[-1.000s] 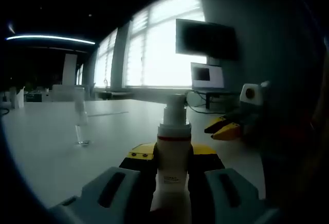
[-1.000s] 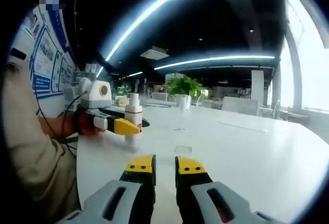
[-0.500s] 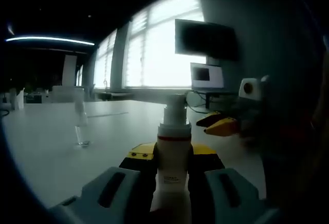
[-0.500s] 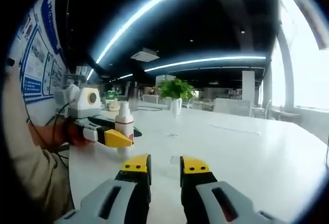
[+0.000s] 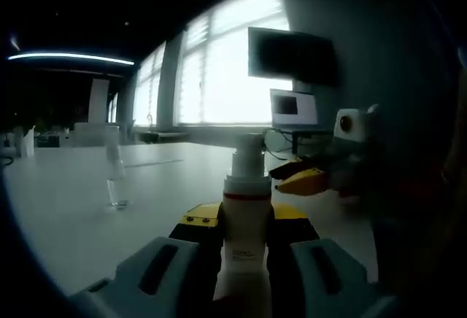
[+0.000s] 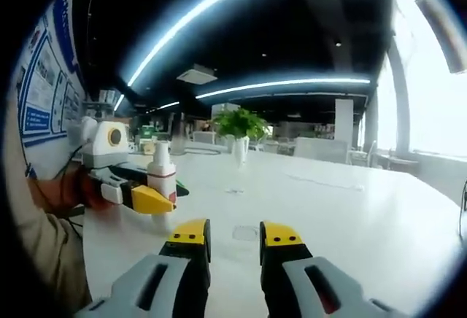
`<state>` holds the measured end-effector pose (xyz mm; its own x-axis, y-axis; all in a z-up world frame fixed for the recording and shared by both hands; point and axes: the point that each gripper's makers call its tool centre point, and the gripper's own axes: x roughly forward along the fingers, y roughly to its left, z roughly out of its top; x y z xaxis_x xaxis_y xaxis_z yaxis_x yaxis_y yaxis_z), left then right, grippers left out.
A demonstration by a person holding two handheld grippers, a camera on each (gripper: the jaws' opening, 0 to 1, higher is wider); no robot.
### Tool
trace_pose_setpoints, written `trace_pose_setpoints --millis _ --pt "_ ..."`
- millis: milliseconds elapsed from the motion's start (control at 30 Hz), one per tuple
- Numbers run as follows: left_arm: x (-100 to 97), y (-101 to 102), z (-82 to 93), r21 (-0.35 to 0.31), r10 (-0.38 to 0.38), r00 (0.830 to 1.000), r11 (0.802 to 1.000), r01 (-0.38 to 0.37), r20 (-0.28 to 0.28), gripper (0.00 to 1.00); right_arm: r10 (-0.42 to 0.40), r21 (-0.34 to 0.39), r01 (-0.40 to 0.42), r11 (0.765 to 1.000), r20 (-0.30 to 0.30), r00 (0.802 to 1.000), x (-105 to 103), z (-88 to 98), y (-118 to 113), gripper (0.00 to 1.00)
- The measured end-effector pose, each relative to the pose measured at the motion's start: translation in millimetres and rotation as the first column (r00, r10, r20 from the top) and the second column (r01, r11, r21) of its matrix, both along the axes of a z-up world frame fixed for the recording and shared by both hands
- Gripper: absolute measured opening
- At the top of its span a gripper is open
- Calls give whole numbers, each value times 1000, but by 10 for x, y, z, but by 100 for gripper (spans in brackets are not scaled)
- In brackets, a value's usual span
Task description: Clamp pump bottle remove cover press pump head put on cover
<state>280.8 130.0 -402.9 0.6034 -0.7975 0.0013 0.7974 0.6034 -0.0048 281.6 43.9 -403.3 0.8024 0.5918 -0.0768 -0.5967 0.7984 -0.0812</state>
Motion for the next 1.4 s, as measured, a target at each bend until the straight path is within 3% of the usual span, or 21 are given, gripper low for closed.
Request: trace_pose_setpoints --millis 967,1400 --pt "-17 -10 1 1 -4 1000 1000 4 2 14 -98 -119 86 989 -95 991 357 -330 74 24" --pt "-22 -8 0 2 -3 1000 1000 3 4 14 -125 -146 108 983 -116 985 405 -419 81 16"
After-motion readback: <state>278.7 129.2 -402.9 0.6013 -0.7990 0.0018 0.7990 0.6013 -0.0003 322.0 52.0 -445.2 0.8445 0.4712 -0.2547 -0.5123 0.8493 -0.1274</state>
